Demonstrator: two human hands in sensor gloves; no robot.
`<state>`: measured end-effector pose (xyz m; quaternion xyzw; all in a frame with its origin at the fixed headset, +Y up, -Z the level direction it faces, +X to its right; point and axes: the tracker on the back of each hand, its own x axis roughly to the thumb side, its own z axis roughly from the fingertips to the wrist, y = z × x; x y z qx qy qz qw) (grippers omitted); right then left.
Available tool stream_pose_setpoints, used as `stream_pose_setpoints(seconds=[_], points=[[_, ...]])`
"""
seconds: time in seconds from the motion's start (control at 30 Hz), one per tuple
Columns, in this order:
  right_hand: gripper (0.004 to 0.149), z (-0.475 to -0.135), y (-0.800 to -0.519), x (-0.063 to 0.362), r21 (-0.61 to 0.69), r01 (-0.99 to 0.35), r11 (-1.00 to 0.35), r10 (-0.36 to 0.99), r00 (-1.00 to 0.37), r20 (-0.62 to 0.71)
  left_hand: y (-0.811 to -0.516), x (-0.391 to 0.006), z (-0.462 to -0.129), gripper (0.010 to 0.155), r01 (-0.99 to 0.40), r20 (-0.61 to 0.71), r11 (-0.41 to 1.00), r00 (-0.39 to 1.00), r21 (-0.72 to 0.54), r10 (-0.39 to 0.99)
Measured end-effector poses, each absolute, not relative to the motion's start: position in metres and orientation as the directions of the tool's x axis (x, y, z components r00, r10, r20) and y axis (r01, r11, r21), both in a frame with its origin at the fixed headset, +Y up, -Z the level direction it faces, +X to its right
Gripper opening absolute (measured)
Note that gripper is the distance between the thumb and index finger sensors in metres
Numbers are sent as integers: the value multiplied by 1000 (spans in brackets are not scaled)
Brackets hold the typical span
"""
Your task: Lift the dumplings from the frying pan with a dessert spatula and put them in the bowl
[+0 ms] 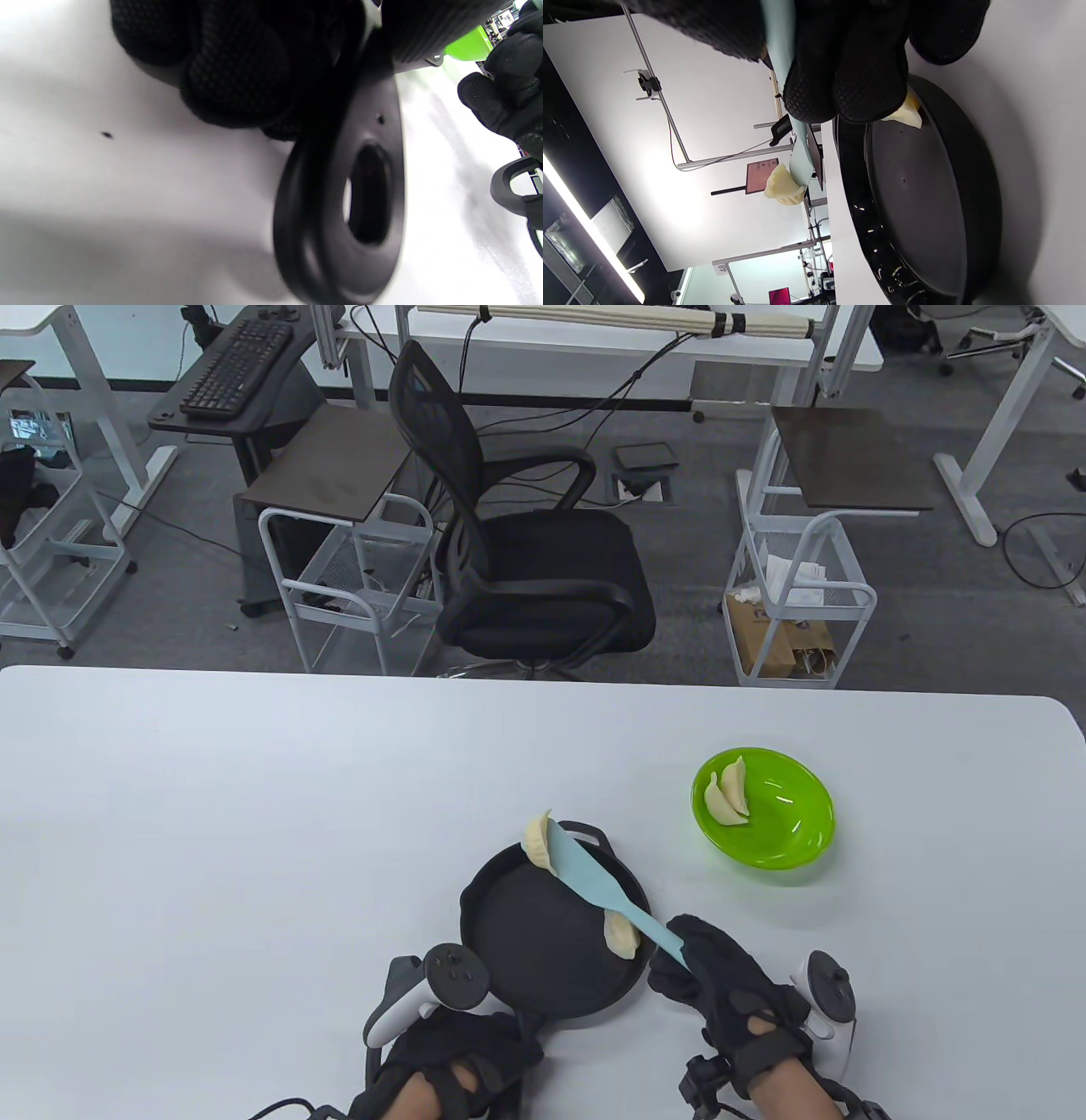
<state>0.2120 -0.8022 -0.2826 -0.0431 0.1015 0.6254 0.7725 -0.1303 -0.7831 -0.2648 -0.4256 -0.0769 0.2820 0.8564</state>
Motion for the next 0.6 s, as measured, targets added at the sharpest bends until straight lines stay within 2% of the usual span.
stream_pose_setpoints(seconds=[0.3,0.6], points=[[51,-279,-799,224,-100,-955,278,944,291,-153,-783,-130,-265,64,-418,-109,479,829,-772,549],[53,-279,-797,235,-185,-946,266,951,289,-112,-783,-130,-264,64,-419,-110,479,829,-772,548]])
